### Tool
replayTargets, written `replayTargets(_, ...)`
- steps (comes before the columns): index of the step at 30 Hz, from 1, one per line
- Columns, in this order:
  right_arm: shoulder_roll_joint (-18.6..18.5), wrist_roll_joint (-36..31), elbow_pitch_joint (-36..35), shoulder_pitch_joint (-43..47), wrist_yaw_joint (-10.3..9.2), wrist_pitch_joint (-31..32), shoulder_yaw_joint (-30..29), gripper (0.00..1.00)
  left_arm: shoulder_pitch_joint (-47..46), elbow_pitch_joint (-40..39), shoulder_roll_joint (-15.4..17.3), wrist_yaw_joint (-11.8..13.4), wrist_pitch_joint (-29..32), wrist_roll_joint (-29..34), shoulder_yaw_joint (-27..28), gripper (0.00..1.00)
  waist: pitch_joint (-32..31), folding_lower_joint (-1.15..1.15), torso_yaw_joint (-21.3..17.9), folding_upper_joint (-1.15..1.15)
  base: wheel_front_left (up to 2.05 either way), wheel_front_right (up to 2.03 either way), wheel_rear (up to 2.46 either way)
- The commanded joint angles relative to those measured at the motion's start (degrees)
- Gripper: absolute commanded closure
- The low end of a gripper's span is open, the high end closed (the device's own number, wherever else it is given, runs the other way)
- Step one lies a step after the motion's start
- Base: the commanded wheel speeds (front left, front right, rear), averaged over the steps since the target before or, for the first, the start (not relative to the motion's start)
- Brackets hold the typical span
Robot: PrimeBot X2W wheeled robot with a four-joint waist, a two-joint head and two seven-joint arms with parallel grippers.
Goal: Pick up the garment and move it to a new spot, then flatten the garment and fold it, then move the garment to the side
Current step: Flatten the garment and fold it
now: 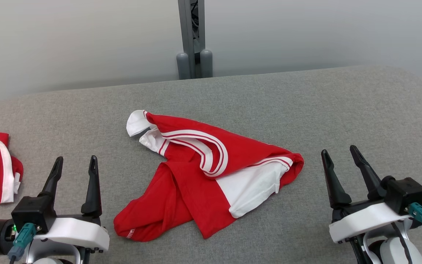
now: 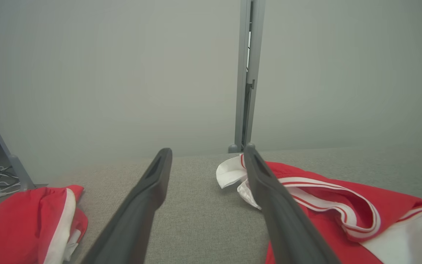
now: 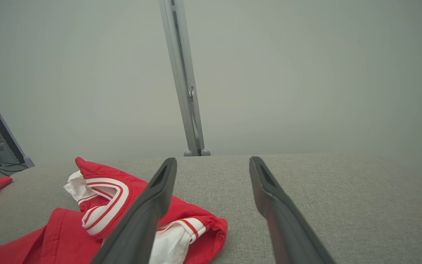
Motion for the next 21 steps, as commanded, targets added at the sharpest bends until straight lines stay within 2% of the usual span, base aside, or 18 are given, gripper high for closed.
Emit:
replayTargets(1,-0.42,0.00,-0.09,0.61,0.12,0.07,-0.21,0.00,0.22,-0.23,0.23,0.20,0.04,-0.24,0.08,0.00,0.02,0.00,0.02,0.00,0.00,0.00,0.00)
replayTargets(17,-0.60,-0.69,0.16,0.02,0.12,0.66,1.85,0.00,-0.02,-0.27,-0.14,0.95,0.20,-0.67,-0.51,0.00,0.18,0.00,0.86,0.00,0.00,0.00,0.00)
replayTargets(21,-1.92,-1.54,0.31,-0.48,0.12,1.77,5.48,0.00,-0.22,-0.50,-0.29,1.05,0.01,-0.69,-0.62,0.00,0.60,0.00,1.35,0.00,0.00,0.00,0.00)
